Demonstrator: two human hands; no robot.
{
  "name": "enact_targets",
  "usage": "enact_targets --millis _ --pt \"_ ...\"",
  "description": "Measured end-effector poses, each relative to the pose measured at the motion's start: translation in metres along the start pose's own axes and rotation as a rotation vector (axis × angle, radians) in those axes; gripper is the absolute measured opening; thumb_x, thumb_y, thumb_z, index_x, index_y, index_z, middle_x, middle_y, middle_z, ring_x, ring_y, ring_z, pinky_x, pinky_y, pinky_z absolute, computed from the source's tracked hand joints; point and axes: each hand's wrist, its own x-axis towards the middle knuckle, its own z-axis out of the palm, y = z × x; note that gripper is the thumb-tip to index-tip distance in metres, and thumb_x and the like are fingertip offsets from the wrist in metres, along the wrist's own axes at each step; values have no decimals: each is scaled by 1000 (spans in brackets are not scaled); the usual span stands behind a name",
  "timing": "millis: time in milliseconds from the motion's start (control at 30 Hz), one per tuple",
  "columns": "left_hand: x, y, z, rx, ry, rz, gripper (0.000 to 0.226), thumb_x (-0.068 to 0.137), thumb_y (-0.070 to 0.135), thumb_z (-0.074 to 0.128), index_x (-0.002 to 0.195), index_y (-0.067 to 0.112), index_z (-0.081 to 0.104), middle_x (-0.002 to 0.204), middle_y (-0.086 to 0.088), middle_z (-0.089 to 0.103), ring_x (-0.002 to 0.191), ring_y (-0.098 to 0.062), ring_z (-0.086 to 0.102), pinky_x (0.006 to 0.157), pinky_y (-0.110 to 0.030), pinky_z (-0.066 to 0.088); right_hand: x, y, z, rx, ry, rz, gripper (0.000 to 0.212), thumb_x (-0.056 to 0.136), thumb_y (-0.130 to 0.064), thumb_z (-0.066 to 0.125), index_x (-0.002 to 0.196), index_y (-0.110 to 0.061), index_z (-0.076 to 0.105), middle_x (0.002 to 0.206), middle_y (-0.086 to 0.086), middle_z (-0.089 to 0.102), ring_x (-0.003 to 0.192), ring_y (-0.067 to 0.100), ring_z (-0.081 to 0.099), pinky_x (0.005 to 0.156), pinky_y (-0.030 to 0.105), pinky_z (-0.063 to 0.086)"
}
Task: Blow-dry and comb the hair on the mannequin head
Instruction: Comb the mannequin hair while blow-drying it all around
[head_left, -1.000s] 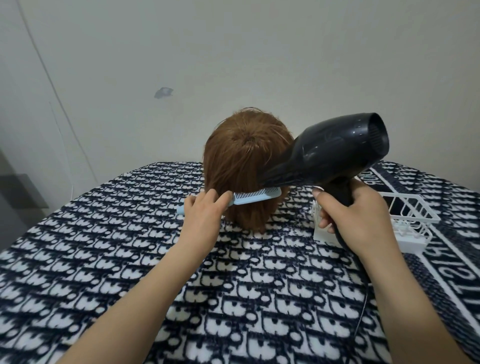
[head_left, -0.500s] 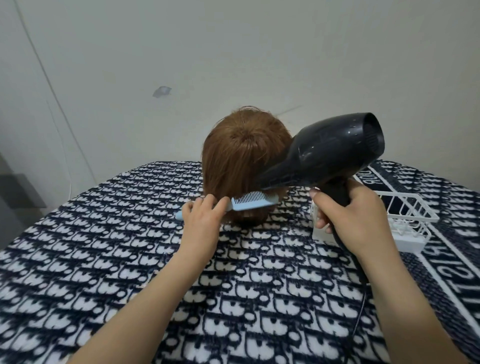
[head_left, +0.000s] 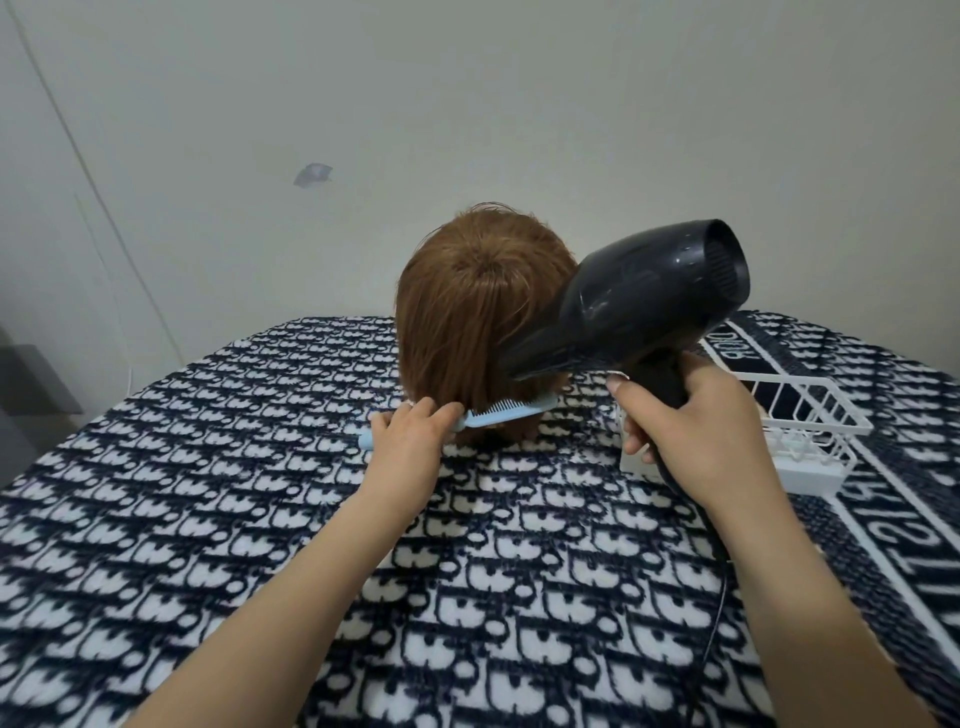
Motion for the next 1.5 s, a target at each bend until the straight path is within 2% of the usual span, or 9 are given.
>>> enact_targets --millis 433,567,733,833,967,1100,1200,1367,1500 --pt "-2 -5 -11 19 -119 136 71 74 -14 44 127 33 46 99 7 42 101 -23 45 83 -37 28 0 1 0 -164 -48 23 12 90 -28 71 82 -22 64 56 -2 70 44 6 66 54 34 56" --pt "-14 -12 -9 -21 -99 192 58 83 -5 49 129 30 44 111 5 50 100 -22 49 82 -34 38 0 1 1 -197 -40 23 15 90 -31 70 81 -22 63 56 -5 71 44 2 65 52 29 48" --pt "-29 -9 -11 -3 -89 342 49 83 -1 58 126 20 58 97 -2 56 87 -26 54 76 -38 45 -1 0 0 -181 -41 39 12 89 -30 71 83 -23 63 58 -11 71 45 4 66 58 34 55" --pt "-33 -6 -9 -72 -27 292 49 75 -7 66 120 13 66 89 -6 60 79 -29 58 69 -35 47 -1 -2 -2 -197 -40 32 12 89 -32 70 82 -25 63 57 -12 71 45 3 66 55 31 50" --pt "-28 -3 -11 -55 14 245 45 86 4 59 127 23 60 107 0 60 96 -25 55 82 -37 41 -1 -2 -2 -135 -34 34 12 90 -29 70 84 -20 65 58 -2 71 46 7 67 55 36 58" --pt "-25 -2 -13 -80 109 188 45 79 -1 65 117 23 65 94 1 60 88 -25 56 81 -37 39 -4 -6 0 -11 -33 5 10 90 -26 71 85 -18 65 60 -1 71 45 9 67 43 18 51" --pt "-24 -3 -16 -100 162 134 43 84 2 64 120 24 63 98 3 60 91 -23 54 86 -35 36 -6 -9 2 -1 8 -58 11 91 -25 70 83 -22 63 62 -5 70 46 9 67 41 18 48" --pt "-25 -9 -23 -438 162 -37 22 100 13 45 117 20 56 95 2 53 83 -19 52 77 -41 43 -8 -11 2 82 66 -81 12 91 -25 71 82 -25 63 60 0 71 48 12 68 47 25 52" --pt "-31 -5 -27 -659 238 -111 17 101 18 39 112 27 48 96 8 54 84 -2 50 66 -20 42 -9 -12 -1 132 103 -86 11 91 -28 70 82 -23 64 60 5 70 50 16 69 52 32 53"
